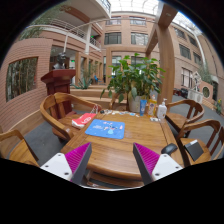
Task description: Arrange mouse
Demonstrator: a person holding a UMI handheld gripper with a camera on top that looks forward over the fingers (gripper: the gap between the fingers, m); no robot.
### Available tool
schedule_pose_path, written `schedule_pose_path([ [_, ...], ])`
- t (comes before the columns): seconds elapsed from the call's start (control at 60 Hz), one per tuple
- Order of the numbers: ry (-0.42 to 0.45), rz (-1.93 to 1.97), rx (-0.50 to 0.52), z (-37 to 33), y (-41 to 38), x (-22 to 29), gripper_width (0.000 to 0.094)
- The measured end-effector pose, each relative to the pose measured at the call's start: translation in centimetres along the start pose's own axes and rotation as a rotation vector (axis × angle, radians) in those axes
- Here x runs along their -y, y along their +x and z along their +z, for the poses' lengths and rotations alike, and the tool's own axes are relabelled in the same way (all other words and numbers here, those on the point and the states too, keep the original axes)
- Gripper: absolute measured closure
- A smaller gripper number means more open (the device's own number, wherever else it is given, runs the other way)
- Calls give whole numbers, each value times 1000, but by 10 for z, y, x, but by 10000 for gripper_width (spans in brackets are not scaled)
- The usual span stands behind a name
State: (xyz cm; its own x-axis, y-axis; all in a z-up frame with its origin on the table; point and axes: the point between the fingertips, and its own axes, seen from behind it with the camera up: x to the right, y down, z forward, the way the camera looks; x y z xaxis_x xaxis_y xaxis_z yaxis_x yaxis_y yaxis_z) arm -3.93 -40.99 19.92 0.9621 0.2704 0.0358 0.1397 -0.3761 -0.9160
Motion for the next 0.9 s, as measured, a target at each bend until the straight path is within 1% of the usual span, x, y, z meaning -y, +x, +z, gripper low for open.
schedule_pose_path([
  [0.117, -60, 23, -16, 2, 13, -27, 82],
  [0.217, -112, 34, -42, 29, 49, -67, 83],
  [0.333, -182, 63, -103, 50, 97, -111, 80],
  [0.45, -212, 96, -189, 74, 156, -141, 82],
  [0.55, -212, 122, -270, 95, 209, -154, 80],
  [0.65, -187, 139, -328, 117, 253, -152, 78],
  [0.75, -161, 157, -362, 141, 285, -145, 78],
  [0.9, -179, 207, -378, 181, 313, -145, 79],
])
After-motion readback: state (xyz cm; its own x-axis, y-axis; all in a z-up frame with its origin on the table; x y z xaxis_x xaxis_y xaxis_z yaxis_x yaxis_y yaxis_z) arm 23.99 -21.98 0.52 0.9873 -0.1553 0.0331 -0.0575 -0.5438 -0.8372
